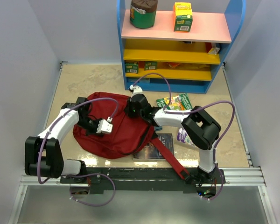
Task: Pack the student bag
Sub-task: Unzip the student bag at the center of the board.
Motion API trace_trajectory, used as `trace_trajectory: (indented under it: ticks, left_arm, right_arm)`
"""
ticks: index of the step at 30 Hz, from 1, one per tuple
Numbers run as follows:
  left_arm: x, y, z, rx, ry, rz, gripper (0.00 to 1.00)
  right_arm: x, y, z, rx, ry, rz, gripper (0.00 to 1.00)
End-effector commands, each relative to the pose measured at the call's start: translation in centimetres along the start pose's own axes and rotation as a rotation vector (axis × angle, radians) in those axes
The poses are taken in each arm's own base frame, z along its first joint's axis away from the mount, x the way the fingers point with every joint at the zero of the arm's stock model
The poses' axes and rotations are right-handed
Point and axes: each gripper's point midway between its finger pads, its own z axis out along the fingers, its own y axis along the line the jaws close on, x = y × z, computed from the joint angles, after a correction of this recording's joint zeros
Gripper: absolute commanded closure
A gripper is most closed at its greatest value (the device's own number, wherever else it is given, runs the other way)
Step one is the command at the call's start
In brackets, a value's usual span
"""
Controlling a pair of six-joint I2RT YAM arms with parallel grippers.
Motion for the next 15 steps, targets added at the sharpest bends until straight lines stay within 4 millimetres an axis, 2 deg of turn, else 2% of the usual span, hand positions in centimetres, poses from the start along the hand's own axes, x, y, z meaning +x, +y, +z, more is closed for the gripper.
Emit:
trace_trajectory:
  ticks: [1,3,4,5,6,7,8,9,10,12,13,15]
  left_arm:
    - [0.4,-5.5,-1.6,0.182,0.045,-0.016,1.0]
    - [0.4,-5.6,-1.8,0.176,0.051,-0.022,1.0]
    - [0.3,-5.5,-1.8,0.172,0.05,-0.026,1.0]
    - [0.1,-4.6,-1.9,0.136,0.046,-0.026,0.99]
    - [-0.3,-3.6,-1.8,0.099,0.023,-0.042,0.82]
    - [-0.8,-1.3,-2.2,0.009,0.009,-0.065,0.79]
    - [-1.1,0.2,-2.4,-0.049,-0.009,-0.074,0.77]
    - [-1.9,1.9,-2.8,-0.119,-0.045,-0.091,0.67]
    - [-2.7,4.8,-3.8,-0.228,-0.076,-0.123,0.66]
    - [-3.7,7.8,-5.0,-0.342,-0.127,-0.159,0.64]
    - [-4.3,10.5,-5.9,-0.447,-0.167,-0.199,0.64]
    - [-3.6,12.9,-6.2,-0.544,-0.171,-0.268,0.65]
  right_arm:
    - [-5.3,-0.8,-0.8,0.065,-0.136,0.002,1.0]
    - [-5.7,-0.5,-0.8,0.065,-0.14,0.004,0.99]
    - [-5.8,-0.5,-0.8,0.069,-0.137,0.006,0.88]
    - [-6.2,-0.4,-1.0,0.069,-0.145,0.006,0.68]
    - [-6.6,0.1,-1.3,0.059,-0.15,0.009,0.6]
    - [-6.6,0.3,-1.6,0.059,-0.147,0.014,0.54]
    - [-6.7,0.5,-1.8,0.059,-0.148,0.014,0.47]
    - [-7.3,0.8,-2.4,0.06,-0.162,0.017,0.44]
    - [-7.1,1.0,-2.8,0.063,-0.154,0.017,0.42]
    - [-7.3,1.2,-3.7,0.061,-0.159,0.018,0.41]
    - [-7.3,1.3,-4.1,0.056,-0.16,0.021,0.41]
    - [-6.7,0.9,-4.8,0.056,-0.154,0.028,0.42]
